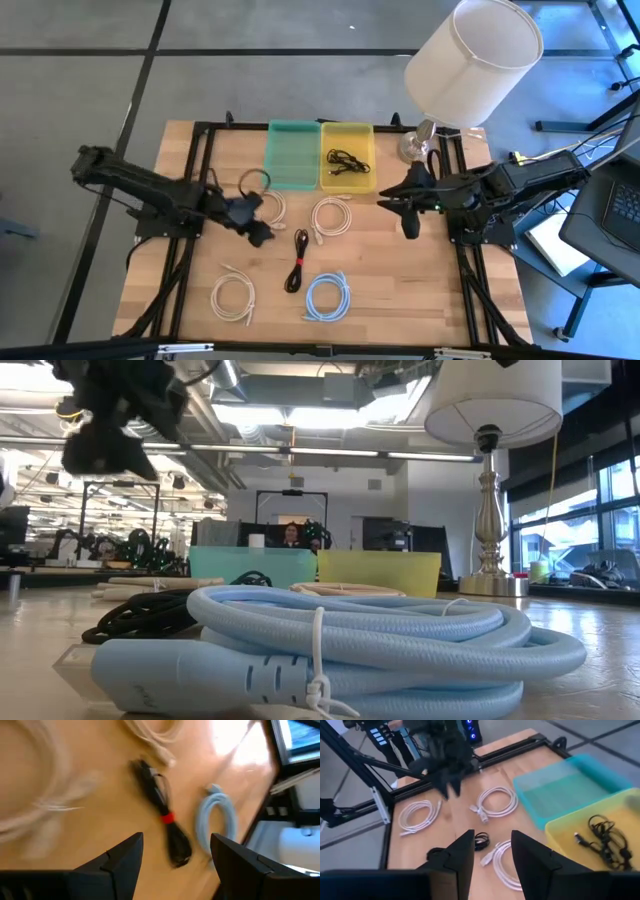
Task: Pick & Place USB Port
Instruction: Put the black charger cable into the yellow bin
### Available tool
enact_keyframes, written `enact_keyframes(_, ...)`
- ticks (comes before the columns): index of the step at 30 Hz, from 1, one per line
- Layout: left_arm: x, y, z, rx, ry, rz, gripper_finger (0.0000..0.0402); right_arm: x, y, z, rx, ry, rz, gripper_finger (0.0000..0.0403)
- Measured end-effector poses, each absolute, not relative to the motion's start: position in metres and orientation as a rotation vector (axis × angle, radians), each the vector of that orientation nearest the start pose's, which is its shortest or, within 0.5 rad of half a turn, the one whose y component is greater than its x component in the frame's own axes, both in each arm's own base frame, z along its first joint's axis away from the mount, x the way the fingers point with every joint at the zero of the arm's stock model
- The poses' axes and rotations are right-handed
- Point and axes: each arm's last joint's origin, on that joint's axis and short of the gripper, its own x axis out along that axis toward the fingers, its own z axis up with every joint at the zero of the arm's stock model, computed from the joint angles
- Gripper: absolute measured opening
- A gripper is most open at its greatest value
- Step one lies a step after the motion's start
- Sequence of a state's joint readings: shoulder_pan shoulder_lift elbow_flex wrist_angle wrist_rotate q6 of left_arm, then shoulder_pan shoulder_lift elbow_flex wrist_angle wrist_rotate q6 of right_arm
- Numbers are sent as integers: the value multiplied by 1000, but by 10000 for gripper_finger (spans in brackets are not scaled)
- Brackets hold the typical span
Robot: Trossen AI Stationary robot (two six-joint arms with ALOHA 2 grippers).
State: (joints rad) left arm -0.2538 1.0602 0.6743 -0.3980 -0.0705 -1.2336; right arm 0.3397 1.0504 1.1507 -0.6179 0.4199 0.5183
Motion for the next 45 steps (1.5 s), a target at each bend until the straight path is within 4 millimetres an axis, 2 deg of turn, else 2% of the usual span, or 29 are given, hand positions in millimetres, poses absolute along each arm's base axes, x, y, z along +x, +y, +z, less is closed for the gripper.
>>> enact_keyframes(4,225,-69,206,-1062,781,322,226,200,58,370,261,451,-189,127)
enact_keyframes(11,249,-85,169,-1161,841,375,226,200,59,370,196,457,-162,118)
enact_keyframes(20,271,-83,127,-1188,894,408,226,200,59,371,174,464,-122,118)
enact_keyframes(24,283,-82,120,-1219,890,354,225,198,59,372,178,463,-106,118)
enact_keyframes(29,296,-80,122,-1188,884,311,225,194,58,375,188,447,-104,118)
enact_keyframes(35,304,-74,114,-1189,903,335,221,191,57,378,194,431,-102,118)
enact_keyframes(38,305,-70,108,-1221,929,364,186,191,57,378,196,424,-102,118)
enact_keyframes(43,305,-66,105,-1167,925,365,40,191,57,378,201,421,-104,118)
enact_keyframes(45,305,-63,106,-1148,909,370,29,191,57,379,202,418,-103,118)
